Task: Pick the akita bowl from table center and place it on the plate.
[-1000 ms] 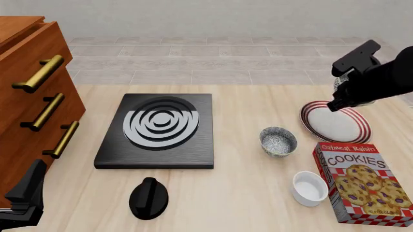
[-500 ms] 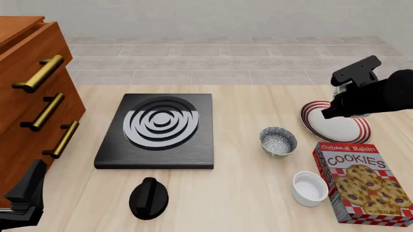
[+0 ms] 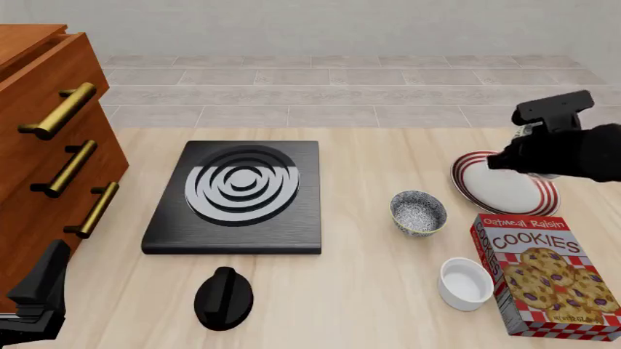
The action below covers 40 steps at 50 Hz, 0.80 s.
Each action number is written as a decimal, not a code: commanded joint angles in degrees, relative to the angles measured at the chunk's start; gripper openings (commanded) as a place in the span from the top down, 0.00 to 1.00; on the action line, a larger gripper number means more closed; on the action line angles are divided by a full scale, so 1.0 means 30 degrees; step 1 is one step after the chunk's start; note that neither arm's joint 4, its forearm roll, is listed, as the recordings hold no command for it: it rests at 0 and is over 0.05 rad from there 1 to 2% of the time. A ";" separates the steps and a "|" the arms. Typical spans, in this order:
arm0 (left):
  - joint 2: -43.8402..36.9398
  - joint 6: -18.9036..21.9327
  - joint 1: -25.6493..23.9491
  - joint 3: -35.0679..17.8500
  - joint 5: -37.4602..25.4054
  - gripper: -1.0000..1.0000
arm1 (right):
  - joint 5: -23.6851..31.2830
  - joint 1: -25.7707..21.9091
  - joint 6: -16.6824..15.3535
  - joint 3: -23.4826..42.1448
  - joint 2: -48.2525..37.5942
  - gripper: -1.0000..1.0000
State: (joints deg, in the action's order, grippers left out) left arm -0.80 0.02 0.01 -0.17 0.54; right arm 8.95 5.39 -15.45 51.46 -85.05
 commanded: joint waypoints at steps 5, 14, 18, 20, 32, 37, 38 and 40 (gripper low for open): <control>0.0006 0.0005 -0.0003 0.0000 -0.0001 0.00 | -0.1639 0.1446 0.0909 0.0383 -0.1656 1.00; -0.0005 -0.0003 -0.0002 0.0000 0.0002 0.00 | -0.1940 0.1198 0.0955 0.0529 -0.3066 1.00; 0.0000 0.0000 0.0000 0.0000 0.0000 0.00 | -0.2393 0.1083 0.0526 0.0369 -0.3418 1.00; 0.0000 0.0000 0.0000 0.0000 0.0000 0.00 | -0.2248 0.1017 0.0194 0.0449 -0.3852 1.00; 0.0000 -0.0003 0.0007 0.0000 0.0000 0.00 | -0.2131 0.1208 -0.0493 0.1417 -0.5366 1.00; -0.0004 0.0002 -0.0001 0.0000 0.0001 0.00 | -0.1975 0.1152 -0.0597 0.1720 -0.5408 1.00; -0.0002 0.0003 -0.0001 0.0000 0.0001 0.00 | -0.1934 0.1081 -0.0690 0.1681 -0.5402 1.00; 0.0002 -0.0001 -0.0001 0.0000 -0.0001 0.00 | -0.1843 0.1021 -0.0508 0.1774 -0.5496 1.00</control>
State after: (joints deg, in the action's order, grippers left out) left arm -0.80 0.01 0.01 -0.17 0.54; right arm 2.95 8.89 -16.71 55.12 -99.85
